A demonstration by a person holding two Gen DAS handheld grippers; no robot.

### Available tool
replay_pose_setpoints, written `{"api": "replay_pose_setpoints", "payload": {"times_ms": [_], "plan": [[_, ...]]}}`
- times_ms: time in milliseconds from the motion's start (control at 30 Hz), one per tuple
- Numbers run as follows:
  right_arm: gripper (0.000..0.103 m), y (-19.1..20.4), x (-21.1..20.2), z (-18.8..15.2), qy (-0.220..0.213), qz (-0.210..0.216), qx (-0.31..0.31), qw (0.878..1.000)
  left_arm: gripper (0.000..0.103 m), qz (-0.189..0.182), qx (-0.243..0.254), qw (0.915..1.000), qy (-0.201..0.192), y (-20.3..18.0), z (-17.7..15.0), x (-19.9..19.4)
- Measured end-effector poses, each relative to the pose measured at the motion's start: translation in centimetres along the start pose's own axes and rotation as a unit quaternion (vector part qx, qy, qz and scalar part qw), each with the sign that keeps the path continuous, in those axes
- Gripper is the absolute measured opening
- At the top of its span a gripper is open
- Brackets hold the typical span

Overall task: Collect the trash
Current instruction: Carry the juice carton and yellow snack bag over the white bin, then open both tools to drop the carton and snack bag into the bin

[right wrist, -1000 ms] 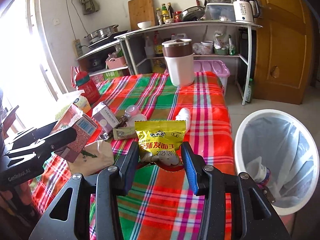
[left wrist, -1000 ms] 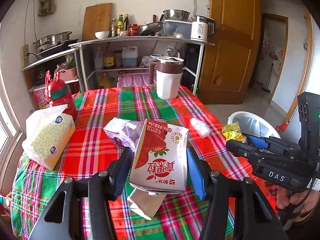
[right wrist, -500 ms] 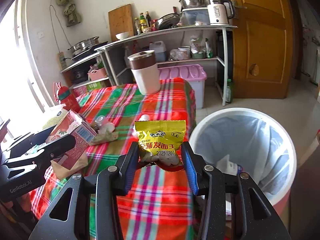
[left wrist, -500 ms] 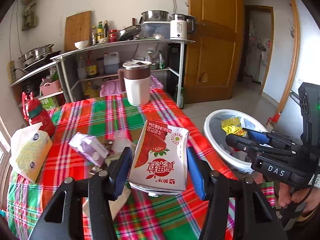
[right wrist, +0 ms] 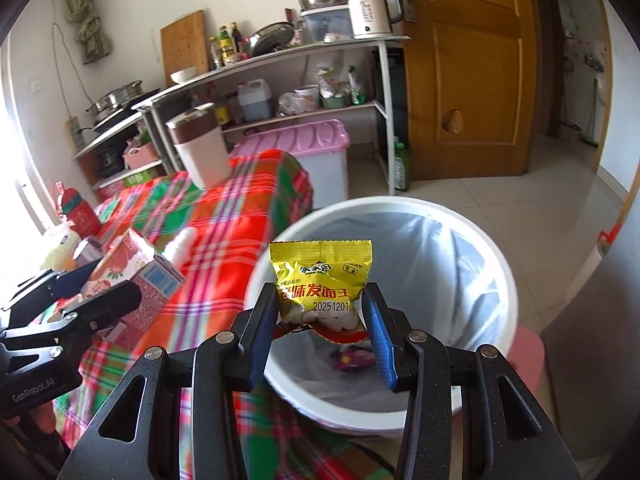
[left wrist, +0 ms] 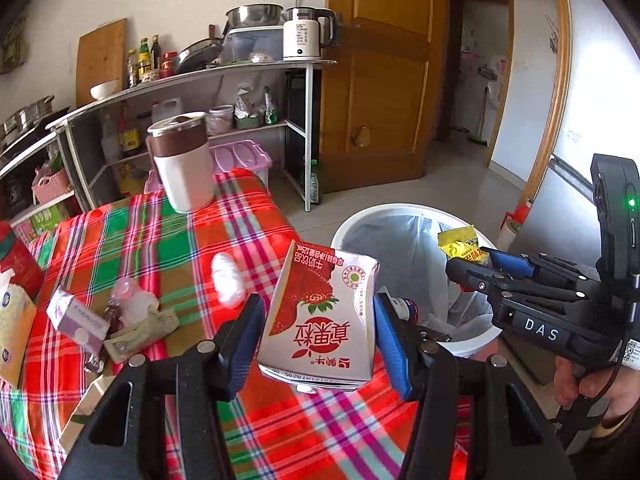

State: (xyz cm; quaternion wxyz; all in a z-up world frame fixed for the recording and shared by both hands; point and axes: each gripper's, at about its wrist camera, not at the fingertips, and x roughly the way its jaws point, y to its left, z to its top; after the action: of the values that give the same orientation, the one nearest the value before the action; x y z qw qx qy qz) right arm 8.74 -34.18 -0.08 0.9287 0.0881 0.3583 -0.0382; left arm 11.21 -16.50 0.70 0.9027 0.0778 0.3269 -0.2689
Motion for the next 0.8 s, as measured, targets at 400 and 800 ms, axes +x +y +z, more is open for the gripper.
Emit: {"api": "replay_pose_setpoints", "payload": {"times_ms": [400, 800], "plan": [[0.045, -5.1, 2.6, -1.2, 0.041, -0.055, 0.02, 0.997, 0.057, -0.041, 0.016, 0.9986, 0.028, -4.4, 1.1, 4.5], [0.057, -6.1, 3.9, -1.6, 0.058, -0.076, 0.009, 0.995, 0.068, -0.051, 0.017, 0.9977, 0.042, -5.4, 1.2, 6.0]]}}
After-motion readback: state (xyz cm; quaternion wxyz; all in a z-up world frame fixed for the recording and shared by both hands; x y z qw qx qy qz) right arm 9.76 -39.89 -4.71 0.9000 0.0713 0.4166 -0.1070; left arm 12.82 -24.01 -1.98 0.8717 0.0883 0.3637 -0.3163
